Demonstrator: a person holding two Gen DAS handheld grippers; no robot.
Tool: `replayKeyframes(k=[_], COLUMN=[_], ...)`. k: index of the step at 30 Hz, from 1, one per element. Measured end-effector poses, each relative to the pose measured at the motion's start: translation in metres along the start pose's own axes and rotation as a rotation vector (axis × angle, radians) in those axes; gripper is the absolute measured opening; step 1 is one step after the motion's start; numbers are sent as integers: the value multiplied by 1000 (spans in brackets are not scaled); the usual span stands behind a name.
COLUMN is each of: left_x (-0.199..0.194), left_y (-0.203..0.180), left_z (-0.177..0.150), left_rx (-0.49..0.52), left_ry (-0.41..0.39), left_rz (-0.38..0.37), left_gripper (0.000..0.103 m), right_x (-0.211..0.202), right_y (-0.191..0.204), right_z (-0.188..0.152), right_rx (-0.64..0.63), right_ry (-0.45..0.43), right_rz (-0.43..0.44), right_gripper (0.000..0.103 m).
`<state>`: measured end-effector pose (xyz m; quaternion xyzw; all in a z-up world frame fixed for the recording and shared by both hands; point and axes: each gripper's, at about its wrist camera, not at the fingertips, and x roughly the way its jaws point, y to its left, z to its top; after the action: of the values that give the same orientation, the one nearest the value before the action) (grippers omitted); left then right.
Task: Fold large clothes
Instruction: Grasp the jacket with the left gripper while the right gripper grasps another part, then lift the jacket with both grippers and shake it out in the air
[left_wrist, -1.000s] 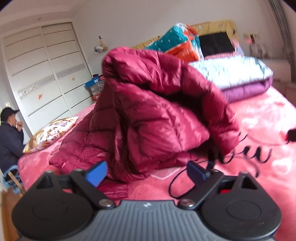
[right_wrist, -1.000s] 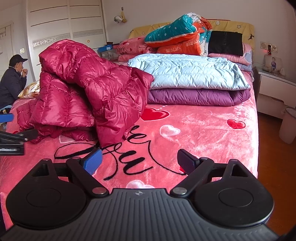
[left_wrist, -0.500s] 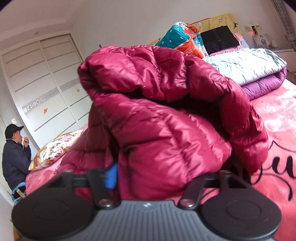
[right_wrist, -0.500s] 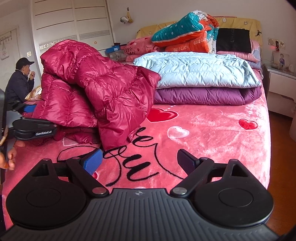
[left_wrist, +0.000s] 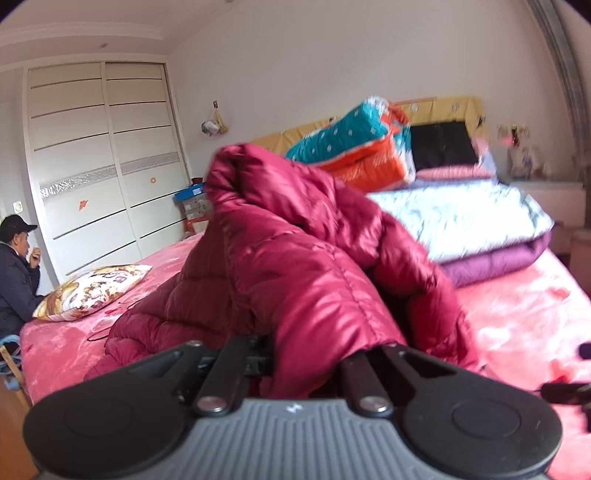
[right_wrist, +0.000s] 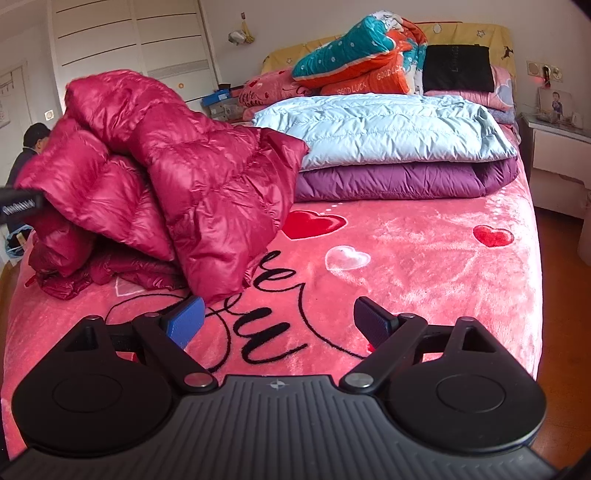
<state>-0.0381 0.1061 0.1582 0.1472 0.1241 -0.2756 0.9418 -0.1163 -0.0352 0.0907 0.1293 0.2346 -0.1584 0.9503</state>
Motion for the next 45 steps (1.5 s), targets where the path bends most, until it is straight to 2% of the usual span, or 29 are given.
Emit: replayKeyframes(k=[5,14,20,25,30,36,38,40,41,42,43,45], left_x=[-36,-85,-114,-130,-145,-155,-156,-155,-154,-152,-151,-148], left_y=[10,11,5,-2,-9,-16,-17,-17,-17,-17,-17,-15], left_z=[7,18,28,35,38,34,32,30,28,26,25,21], left_rx=[-49,-99,-116,-125,-123,-128,-127,-122,-122,-123,-124,-121], left_ry=[-15,-32,-41,-44,-53,-50,-46,-36,-30,-22,-16,-6], left_rz=[-62,-191,-280,-351,-411,-463,-470,-474,-475,-476,-476,-475], left_gripper=[3,3,3,3,3,3,3,3,3,3,3,5], right_x=[-10,-60,-100,-127,-137,-121,-120,-124,-124,-125,-125,-126], right_y=[25,87,116,130,135,138,133,130,129,124,120,112], right_z=[-2,-5,-13,-15,-16,-7,-7,-5,-3,1,5,11], right_rx=[-85,-219,-344,-380,-404,-397,-388,-388,-378,-353,-325,-286], right_ry=[-17,-82,-149,-234,-285,-303,-287,-267,-259,-249,-241,-236], right_rz=[39,238,269,233,159,60,55,33,22,19,19,6], right_gripper=[103,103,103,103,103,103,102,73,65,51,43,37])
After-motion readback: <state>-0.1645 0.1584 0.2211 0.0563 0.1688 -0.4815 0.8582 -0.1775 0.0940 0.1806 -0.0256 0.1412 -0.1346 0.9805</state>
